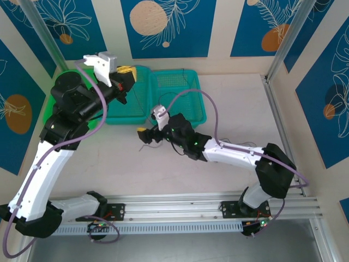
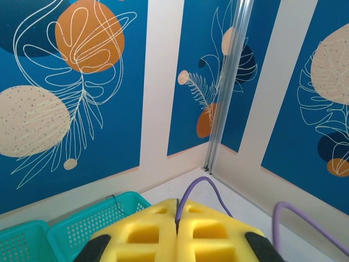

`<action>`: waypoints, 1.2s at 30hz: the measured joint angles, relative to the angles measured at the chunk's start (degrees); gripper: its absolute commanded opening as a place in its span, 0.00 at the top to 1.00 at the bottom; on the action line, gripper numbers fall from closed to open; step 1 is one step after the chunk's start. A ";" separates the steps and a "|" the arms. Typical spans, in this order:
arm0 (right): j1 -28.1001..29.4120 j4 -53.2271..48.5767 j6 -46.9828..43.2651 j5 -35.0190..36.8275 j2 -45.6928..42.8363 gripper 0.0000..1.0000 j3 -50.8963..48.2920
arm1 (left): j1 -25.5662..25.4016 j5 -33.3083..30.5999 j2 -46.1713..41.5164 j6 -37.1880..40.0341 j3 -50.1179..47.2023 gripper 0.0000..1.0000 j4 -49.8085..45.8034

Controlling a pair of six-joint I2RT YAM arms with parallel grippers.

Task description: Untangle the cables

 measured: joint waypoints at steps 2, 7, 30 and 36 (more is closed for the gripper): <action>-0.09 0.81 -0.50 -0.11 0.94 0.81 1.49 | 0.00 -0.09 -0.79 0.02 0.00 1.00 -0.37; -0.68 -1.86 2.73 -2.25 -1.92 1.00 2.05 | 0.00 -2.67 -4.15 1.60 -2.14 0.95 -1.05; -27.61 -42.80 27.80 -20.33 16.72 1.00 68.52 | 0.00 -0.61 -26.38 -2.27 -43.47 0.00 2.91; -28.57 -46.34 27.47 -20.76 28.81 1.00 70.77 | 0.00 -0.28 -29.99 -3.13 -45.88 0.00 3.04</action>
